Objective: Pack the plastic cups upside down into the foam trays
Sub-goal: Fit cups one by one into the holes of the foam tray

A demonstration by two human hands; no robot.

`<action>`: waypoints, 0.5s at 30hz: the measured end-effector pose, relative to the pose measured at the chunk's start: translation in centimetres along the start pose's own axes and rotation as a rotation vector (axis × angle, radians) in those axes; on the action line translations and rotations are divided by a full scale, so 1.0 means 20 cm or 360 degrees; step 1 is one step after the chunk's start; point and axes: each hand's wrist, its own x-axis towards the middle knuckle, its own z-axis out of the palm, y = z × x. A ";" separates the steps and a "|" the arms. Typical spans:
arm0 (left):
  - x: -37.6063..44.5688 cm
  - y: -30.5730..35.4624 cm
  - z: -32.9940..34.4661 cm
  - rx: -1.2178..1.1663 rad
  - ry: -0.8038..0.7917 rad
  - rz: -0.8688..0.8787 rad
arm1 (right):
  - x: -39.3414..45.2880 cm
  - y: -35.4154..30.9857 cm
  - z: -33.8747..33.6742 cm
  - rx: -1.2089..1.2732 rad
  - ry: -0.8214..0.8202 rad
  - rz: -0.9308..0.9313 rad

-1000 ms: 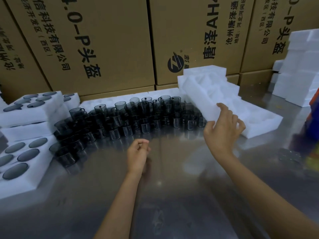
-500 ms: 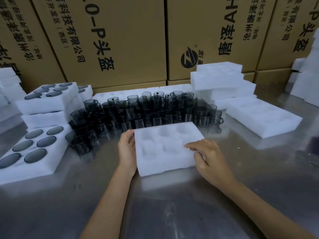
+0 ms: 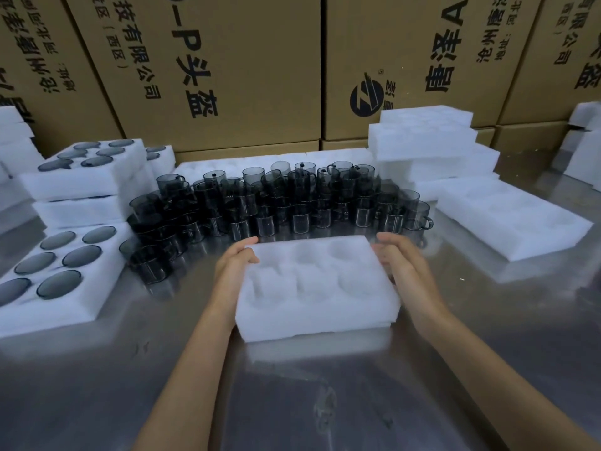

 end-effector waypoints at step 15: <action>0.00 -0.04 0.01 -0.0075 0.0086 0.0078 | 0.53 0.17 -0.05 -0.1032 0.0415 -0.0142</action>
